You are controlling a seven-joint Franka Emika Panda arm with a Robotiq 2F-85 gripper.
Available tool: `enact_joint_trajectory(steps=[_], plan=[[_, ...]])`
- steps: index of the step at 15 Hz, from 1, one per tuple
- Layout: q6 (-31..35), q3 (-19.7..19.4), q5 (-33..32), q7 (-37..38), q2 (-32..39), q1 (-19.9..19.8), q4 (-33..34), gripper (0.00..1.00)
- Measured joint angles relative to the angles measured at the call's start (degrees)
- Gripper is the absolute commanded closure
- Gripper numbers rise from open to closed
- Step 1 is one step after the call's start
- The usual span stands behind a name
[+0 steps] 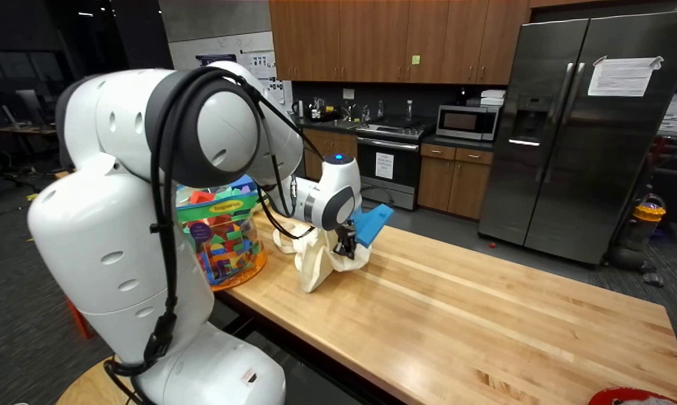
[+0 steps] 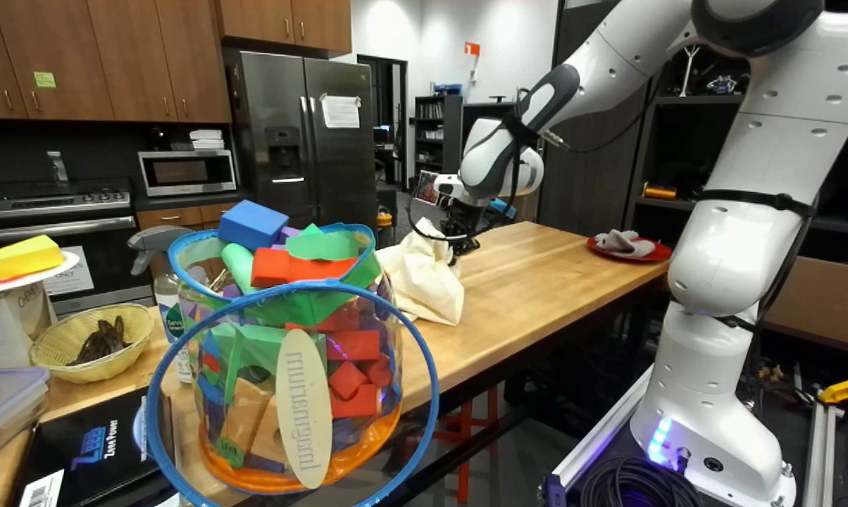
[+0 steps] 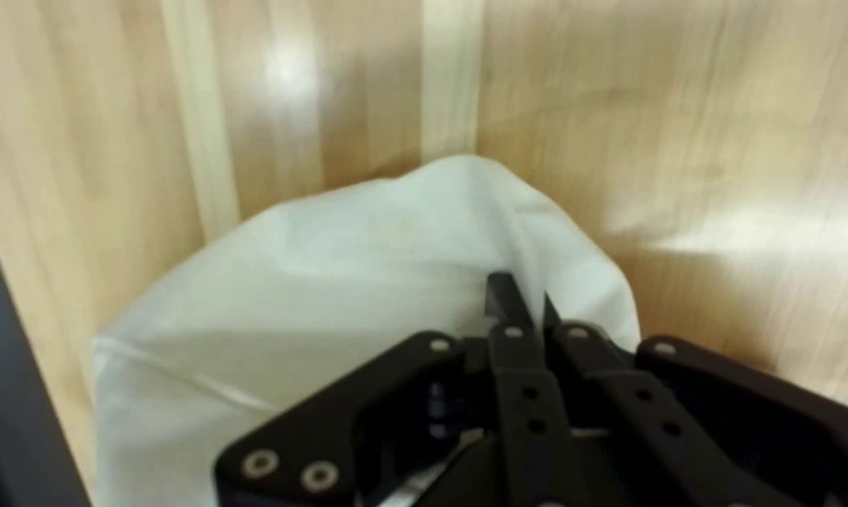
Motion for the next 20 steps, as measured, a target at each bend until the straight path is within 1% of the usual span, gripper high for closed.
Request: enact_joint_trajectory(steps=[1,3,10,14,17,20], plan=[[-0.06,-0.95,-1.47,2.17,0.18,-1.40,-1.14,0.99],[-0.53,-2.23,-1.89,6.49,0.56,-3.00,-2.16,0.99],[-4.07,-3.71,-1.84,26.39,0.87,-4.39,-1.90,0.99],[-5.57,-4.98,-2.57,36.81,0.08,-6.25,-1.73,0.99],[-6.46,-5.88,-3.39,43.65,-1.32,-7.37,-1.57,0.99],[-7.06,-7.30,-2.77,48.25,-2.80,-7.61,-1.01,0.99]])
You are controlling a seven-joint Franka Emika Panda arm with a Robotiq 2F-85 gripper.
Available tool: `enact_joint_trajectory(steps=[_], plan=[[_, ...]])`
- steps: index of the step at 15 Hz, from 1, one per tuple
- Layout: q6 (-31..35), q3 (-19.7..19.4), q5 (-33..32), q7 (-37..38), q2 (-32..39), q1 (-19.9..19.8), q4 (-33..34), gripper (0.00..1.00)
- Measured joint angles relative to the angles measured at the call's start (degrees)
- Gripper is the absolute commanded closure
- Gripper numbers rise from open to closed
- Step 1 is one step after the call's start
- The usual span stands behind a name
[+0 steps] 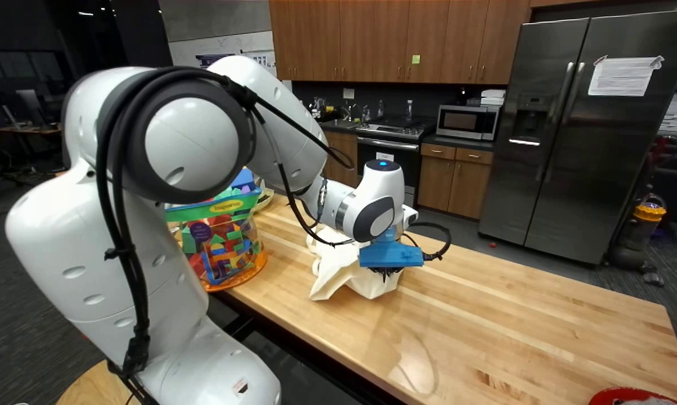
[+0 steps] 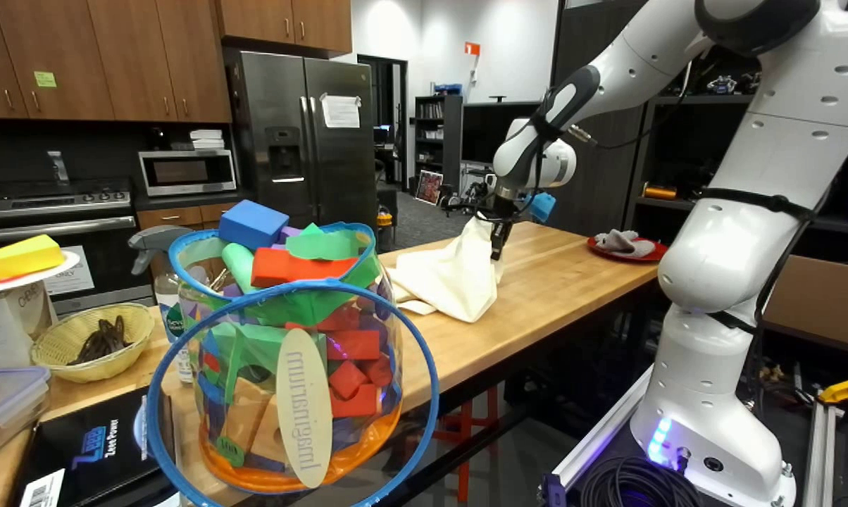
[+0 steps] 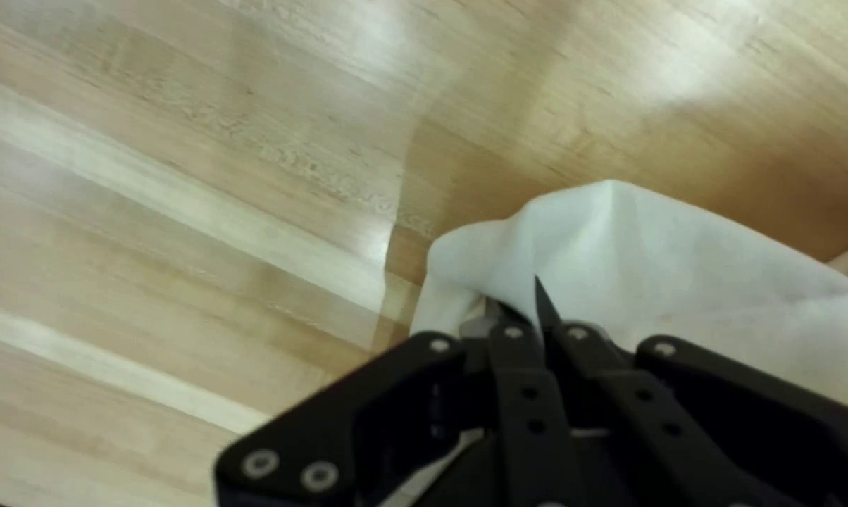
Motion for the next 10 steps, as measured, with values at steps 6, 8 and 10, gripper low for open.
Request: enact_joint_trajectory(steps=[6,8,10], plan=[[0.00,-4.94,3.12,-0.24,-0.51,-0.03,3.05,0.99],[0.00,-7.28,4.73,-2.58,-0.21,-0.23,3.66,0.99],[-0.01,-9.65,6.74,-5.57,0.42,-0.71,3.83,0.99]])
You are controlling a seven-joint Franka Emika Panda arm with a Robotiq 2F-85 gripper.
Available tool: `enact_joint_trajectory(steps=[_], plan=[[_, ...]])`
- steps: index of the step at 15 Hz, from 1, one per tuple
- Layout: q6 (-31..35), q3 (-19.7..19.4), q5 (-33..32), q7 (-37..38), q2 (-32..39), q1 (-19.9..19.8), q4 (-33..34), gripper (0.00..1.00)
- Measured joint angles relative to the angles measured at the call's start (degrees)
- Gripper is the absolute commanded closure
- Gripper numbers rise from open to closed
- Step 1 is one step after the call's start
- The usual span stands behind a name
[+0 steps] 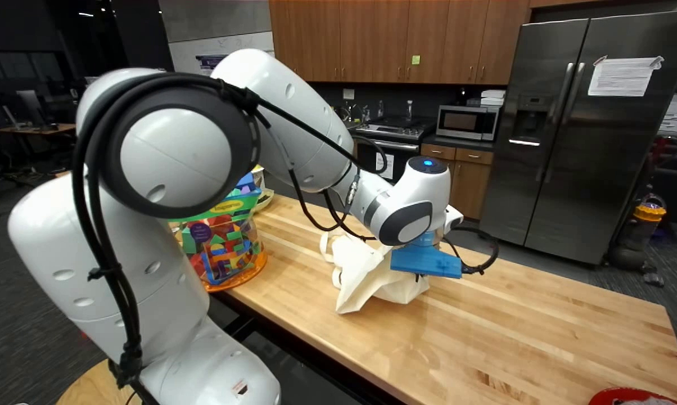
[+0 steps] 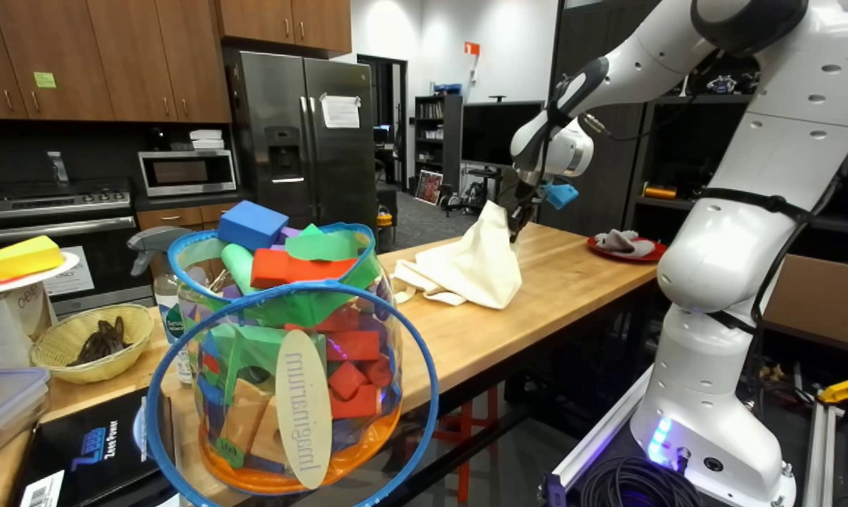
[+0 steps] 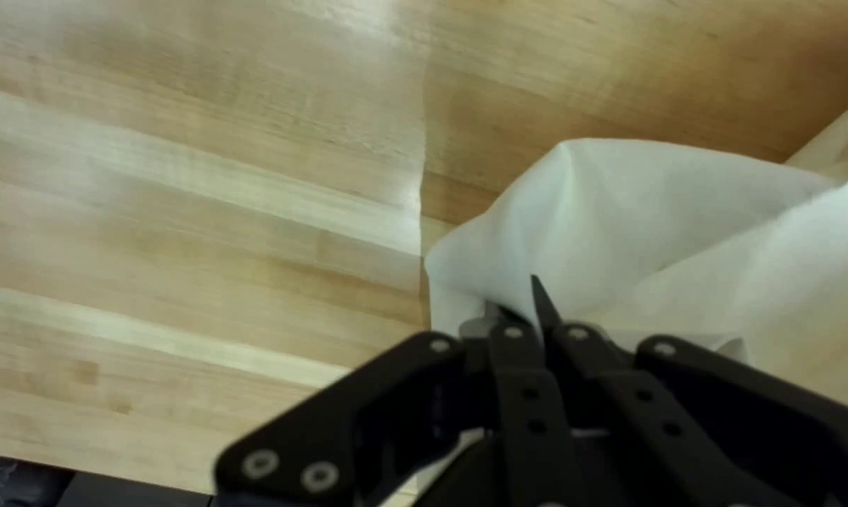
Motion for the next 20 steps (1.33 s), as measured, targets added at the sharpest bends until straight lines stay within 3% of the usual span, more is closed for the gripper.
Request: enact_joint_trajectory(steps=[4,9,15,20], plan=[[0.00,-3.83,5.04,-6.95,2.12,-1.60,0.31,0.99],[-0.59,-5.56,9.01,-12.89,4.99,-4.66,1.78,0.99],[-1.41,-5.61,8.78,-14.30,6.38,-8.81,3.67,0.99],[-1.91,-5.88,3.78,-13.27,6.50,-12.56,6.09,0.99]])
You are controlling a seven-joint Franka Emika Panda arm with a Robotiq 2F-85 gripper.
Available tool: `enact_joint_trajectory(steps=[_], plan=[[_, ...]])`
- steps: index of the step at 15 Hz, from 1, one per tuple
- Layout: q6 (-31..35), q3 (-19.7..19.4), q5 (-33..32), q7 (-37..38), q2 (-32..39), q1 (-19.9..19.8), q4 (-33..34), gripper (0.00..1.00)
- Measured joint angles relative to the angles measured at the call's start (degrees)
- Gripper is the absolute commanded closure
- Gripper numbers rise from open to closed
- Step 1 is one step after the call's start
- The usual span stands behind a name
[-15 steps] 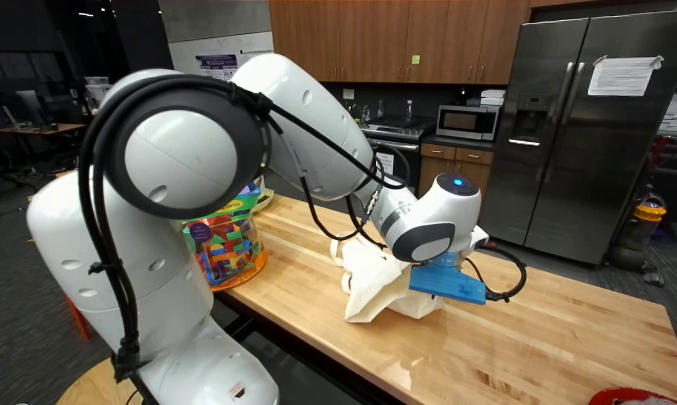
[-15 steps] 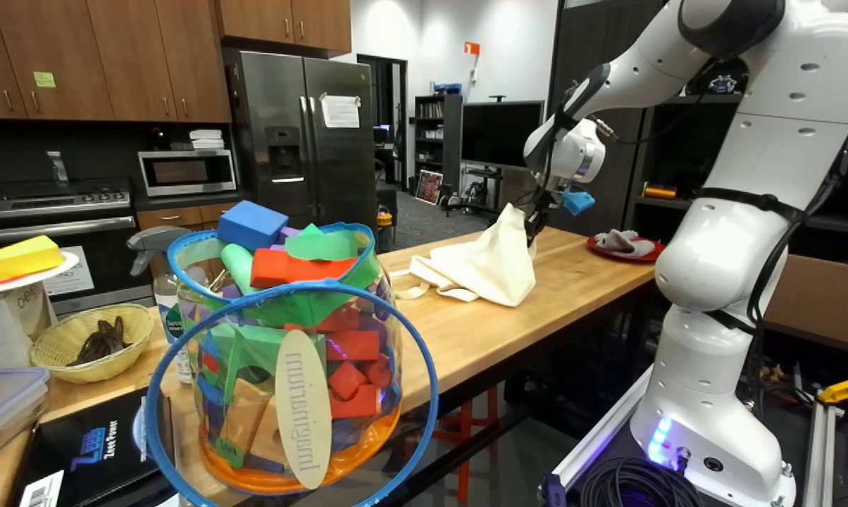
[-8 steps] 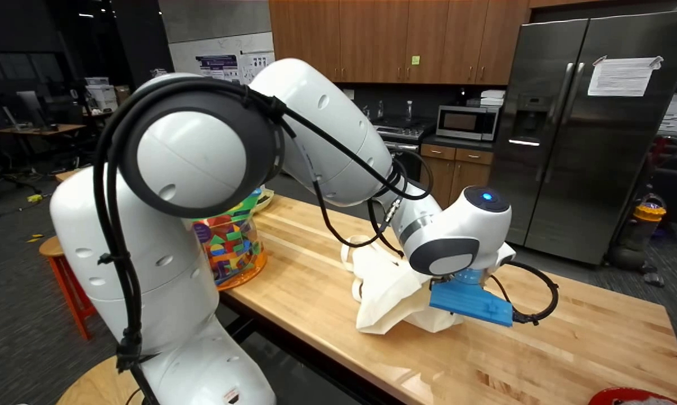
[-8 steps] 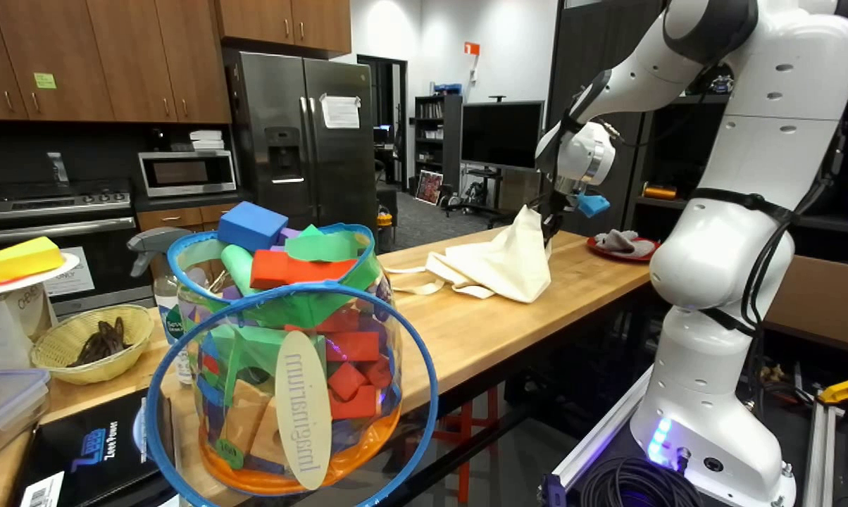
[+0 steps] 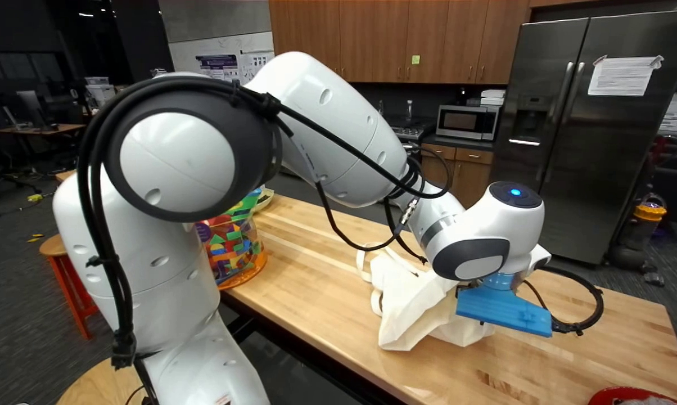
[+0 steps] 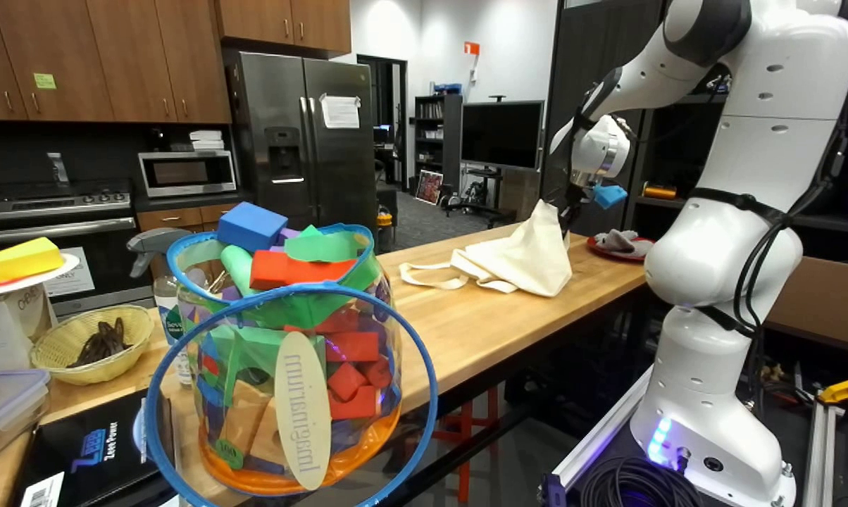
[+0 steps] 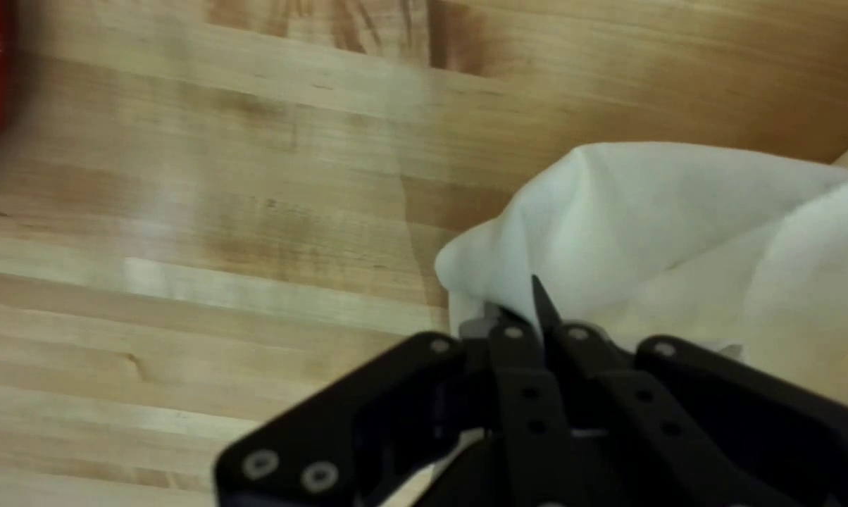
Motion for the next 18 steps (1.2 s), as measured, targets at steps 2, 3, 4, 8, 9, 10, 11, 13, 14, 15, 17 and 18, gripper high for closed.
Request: enact_joint_trajectory(steps=[2,3,4,8,9,10,11,13,14,15,17,18], plan=[[-0.39,-0.13,-1.26,0.56,0.16,-0.82,2.30,0.99],[-0.74,-0.13,-1.49,0.90,0.31,-0.95,3.67,0.99],[-1.25,-0.08,-1.59,1.22,0.61,-0.94,5.21,0.99],[-2.11,1.25,-1.68,2.31,2.54,-0.66,11.06,0.99],[-1.93,1.59,-1.68,2.27,3.09,-0.64,12.08,0.99],[-1.97,1.84,-1.99,1.85,3.65,-0.64,12.95,0.99],[-2.01,1.96,-2.29,1.46,4.17,-0.65,13.64,0.99],[-2.02,2.03,-2.69,0.22,5.22,-0.68,14.85,0.99],[-2.00,2.04,-2.70,-0.63,5.61,-0.69,15.31,0.99],[-1.94,2.06,-2.70,-1.48,5.94,-0.70,15.71,0.99],[-1.71,2.15,-2.70,-3.37,6.36,-0.71,16.23,0.99],[-1.42,2.23,-2.69,-4.53,6.50,-0.72,16.36,0.99]])
